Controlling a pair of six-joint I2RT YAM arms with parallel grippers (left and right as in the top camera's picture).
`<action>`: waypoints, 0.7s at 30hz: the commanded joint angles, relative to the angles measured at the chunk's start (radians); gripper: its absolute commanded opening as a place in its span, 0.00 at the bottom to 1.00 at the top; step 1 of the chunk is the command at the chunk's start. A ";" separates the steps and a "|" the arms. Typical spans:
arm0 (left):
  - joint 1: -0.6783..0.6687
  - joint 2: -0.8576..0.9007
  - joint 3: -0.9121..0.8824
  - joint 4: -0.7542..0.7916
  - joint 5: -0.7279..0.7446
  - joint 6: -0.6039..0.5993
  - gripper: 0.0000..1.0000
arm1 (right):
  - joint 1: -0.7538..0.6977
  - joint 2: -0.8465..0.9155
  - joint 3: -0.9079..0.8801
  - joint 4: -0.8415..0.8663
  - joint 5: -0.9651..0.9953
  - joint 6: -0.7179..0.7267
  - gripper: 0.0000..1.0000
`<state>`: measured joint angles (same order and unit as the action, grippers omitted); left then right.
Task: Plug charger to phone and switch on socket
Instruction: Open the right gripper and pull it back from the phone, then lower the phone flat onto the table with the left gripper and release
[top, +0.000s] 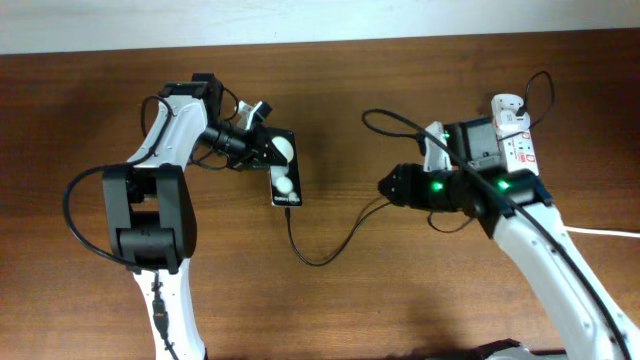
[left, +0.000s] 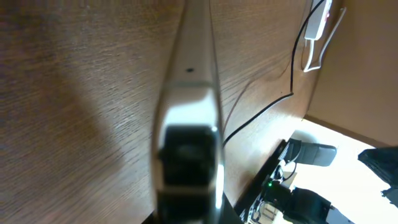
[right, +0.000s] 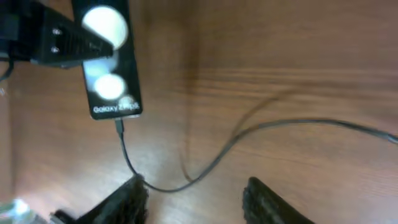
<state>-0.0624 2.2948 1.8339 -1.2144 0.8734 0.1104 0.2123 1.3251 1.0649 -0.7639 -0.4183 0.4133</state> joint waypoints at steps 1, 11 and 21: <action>0.002 -0.005 -0.003 0.010 0.016 -0.012 0.00 | 0.006 -0.098 0.019 -0.041 0.132 -0.010 0.51; -0.002 0.079 -0.003 0.045 0.016 -0.035 0.00 | 0.059 -0.169 0.018 -0.071 0.185 -0.014 0.51; -0.002 0.146 -0.003 0.085 0.024 -0.119 0.00 | 0.077 -0.169 0.018 -0.071 0.191 -0.013 0.51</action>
<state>-0.0624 2.4073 1.8294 -1.1313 0.8635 0.0257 0.2825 1.1675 1.0653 -0.8345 -0.2466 0.4107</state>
